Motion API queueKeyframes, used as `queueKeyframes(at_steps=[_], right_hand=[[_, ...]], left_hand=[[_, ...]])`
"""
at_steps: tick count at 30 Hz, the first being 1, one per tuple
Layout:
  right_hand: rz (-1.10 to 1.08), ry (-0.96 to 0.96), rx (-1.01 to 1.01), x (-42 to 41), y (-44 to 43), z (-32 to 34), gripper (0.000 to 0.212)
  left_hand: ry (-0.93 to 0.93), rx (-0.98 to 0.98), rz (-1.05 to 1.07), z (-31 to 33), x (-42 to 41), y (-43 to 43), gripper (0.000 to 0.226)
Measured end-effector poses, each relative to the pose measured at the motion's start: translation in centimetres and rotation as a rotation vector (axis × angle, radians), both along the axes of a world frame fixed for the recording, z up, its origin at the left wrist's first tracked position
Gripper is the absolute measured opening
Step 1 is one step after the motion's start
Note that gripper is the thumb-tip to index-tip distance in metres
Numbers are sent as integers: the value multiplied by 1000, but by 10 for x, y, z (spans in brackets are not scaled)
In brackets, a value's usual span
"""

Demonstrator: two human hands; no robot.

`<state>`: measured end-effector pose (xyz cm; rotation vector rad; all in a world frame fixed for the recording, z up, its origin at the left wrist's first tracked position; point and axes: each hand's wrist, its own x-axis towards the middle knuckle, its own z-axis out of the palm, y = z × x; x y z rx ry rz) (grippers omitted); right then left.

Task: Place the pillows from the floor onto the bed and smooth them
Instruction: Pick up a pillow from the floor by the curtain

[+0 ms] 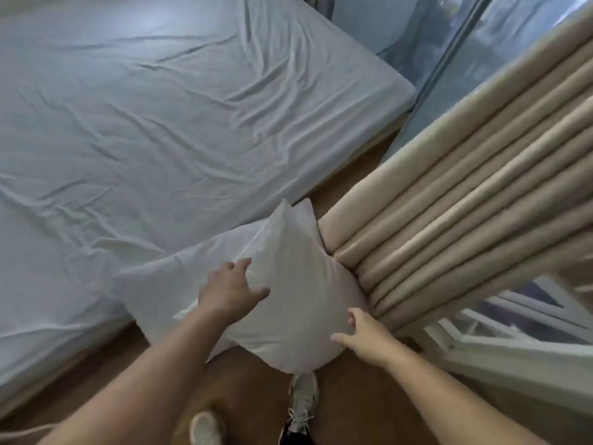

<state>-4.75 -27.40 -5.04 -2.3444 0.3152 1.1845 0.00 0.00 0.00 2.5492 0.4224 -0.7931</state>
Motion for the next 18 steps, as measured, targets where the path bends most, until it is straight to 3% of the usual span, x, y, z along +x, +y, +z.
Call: queueKeyframes(at_steps=[3,6,8,10,12,14,16,18], right_hand=[[9,-4,-24,30,-9,-89,114],[83,-47,-85,71,-9,-170,140],[121,-100,-129,98,-5,-217,152],[143,-157,-125,115,4,-255,156],[70,-192,-78,119,19,-283,142],[10,-203,-109,110,36,-296,105],[18,-178,-127,99,51,-287,77],[65,-126,-108,91,64,-256,67]], left_hand=[[-87,181,-238,-90,54,-19,117],[-103,161,-311,-172,96,-34,145],[-117,75,-276,-221,110,-33,151],[-177,25,-245,-258,113,-24,144],[-282,-6,-275,-281,105,-12,122],[-324,-40,-326,-283,98,2,100],[-316,-65,-387,-273,94,16,84],[-291,-51,-448,-249,95,33,73]])
